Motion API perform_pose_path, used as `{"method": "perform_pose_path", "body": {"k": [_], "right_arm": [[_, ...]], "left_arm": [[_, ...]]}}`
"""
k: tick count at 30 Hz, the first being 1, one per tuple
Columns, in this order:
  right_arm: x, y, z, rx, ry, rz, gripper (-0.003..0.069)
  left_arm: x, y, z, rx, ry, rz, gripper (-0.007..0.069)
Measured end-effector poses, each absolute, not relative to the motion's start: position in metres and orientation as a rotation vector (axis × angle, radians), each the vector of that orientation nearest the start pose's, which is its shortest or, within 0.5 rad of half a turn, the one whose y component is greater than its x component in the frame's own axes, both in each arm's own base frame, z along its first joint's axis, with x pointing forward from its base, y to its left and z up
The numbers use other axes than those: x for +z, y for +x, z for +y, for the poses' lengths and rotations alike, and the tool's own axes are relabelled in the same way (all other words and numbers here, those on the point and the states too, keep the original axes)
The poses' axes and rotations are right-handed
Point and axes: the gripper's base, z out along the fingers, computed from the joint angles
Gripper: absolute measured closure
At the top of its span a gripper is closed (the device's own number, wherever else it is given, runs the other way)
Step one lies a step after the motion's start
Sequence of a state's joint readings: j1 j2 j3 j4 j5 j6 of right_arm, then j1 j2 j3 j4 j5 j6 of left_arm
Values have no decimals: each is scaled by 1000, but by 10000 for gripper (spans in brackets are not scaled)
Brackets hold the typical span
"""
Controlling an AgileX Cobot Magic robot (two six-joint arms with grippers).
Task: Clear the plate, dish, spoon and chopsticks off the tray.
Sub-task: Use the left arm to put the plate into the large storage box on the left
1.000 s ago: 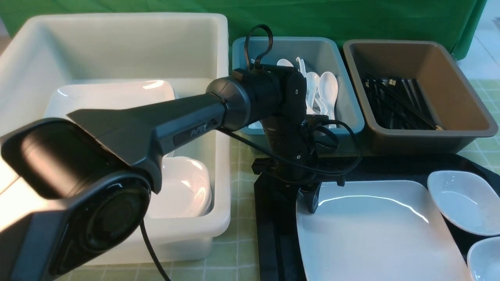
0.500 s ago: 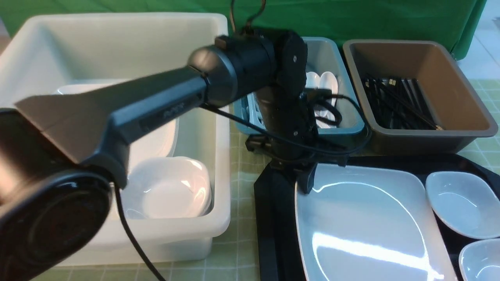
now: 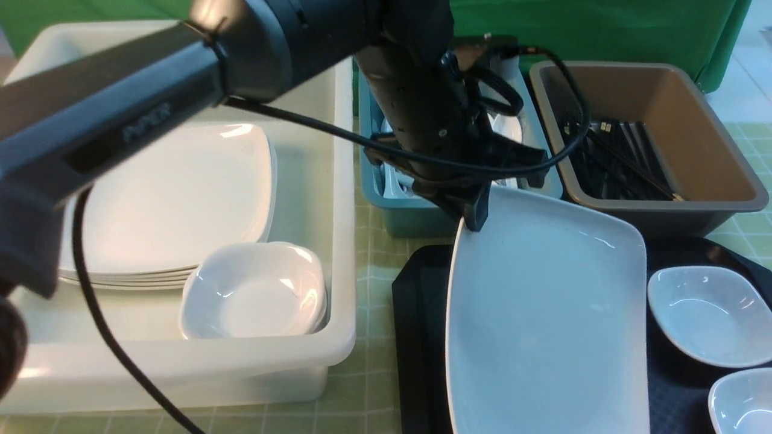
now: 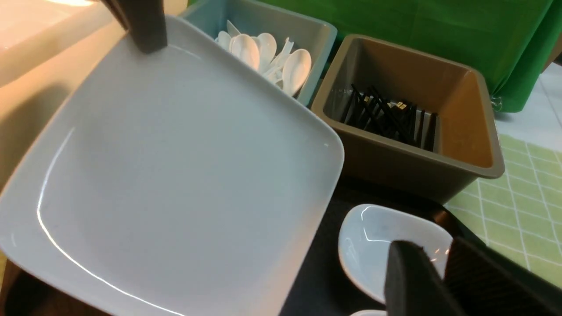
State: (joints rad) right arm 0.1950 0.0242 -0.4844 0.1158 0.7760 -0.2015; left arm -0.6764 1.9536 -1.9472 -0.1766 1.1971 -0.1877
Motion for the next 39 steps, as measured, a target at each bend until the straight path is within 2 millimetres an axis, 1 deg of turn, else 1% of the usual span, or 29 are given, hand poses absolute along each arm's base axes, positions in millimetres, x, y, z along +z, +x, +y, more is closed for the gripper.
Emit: {"method": "perform_pose_path", "body": {"k": [2,4,5,6,7,10,11,13,14,15,17,18,19,20,21,24,25,26,27,28,29,30,31,32,33,34,36,38,39], "right_arm": [[297,8,9,127,-338,1765,534],[297,8,9,127,-338,1765,534],[297,8,9,127,-338,1765,534],[297,8,9,127,-338,1765,534],[297,8,9,127,-338,1765,534],[297,8,9,127,-338,1765,534],[297,8,9,127,-338,1765,534],[297,8,9,127,-338,1765,534],[297,8,9,127,-338,1765,534],[297,8,9,127,-338,1765,534],[297,8,9,127,-338,1765,533],[297,8,9,127,-338,1765,533],[297,8,9,127,-338,1765,532],[297,8,9,127,-338,1765,532],[297,8,9,127,-338,1765,532],[297,8,9,127,-338,1765,532],[297,8,9,127,-338,1765,532],[297,8,9,127,-338,1765,532],[297,8,9,127,-338,1765,532],[297,8,9,127,-338,1765,532],[297,8,9,127,-338,1765,532],[297,8,9,127,-338,1765,532],[297,8,9,127,-338,1765,532],[297,8,9,127,-338,1765,532],[297,8,9,127,-338,1765,532],[297,8,9,127,-338,1765,532],[297,8,9,127,-338,1765,532],[297,8,9,127,-338,1765,532],[297,8,9,127,-338,1765,532]], "left_arm": [[341,322,-277,-498,634,2666,619],[357,316,-271,-507,627,2626,617],[369,313,-264,-526,610,2594,617],[375,312,-260,-539,598,2581,617],[385,309,-254,-563,579,2559,617],[413,305,-228,-640,490,2504,617],[425,306,-212,-669,434,2480,617],[442,304,-190,-692,369,2438,617],[452,303,-173,-698,320,2413,617],[456,302,-165,-698,295,2401,617],[471,299,-135,-678,216,2363,617],[477,297,-117,-652,172,2349,617],[482,293,-107,-638,155,2337,617],[489,289,-85,-602,93,2316,617],[493,284,-69,-581,45,2298,617],[501,268,-26,-549,-89,2243,617],[501,264,-15,-544,-120,2232,617],[498,259,0,-549,-182,2223,617],[493,257,8,-553,-208,2228,617],[493,255,12,-556,-227,2219,617],[479,251,31,-576,-313,2229,617],[480,248,35,-571,-334,2216,617],[463,247,49,-600,-411,2229,617],[454,245,60,-613,-476,2216,617],[440,243,71,-629,-556,2202,617],[430,242,81,-642,-630,2175,617],[400,240,101,-673,-810,2104,617],[380,239,113,-691,-931,2031,616],[362,238,118,-712,-1018,1994,616]]}}
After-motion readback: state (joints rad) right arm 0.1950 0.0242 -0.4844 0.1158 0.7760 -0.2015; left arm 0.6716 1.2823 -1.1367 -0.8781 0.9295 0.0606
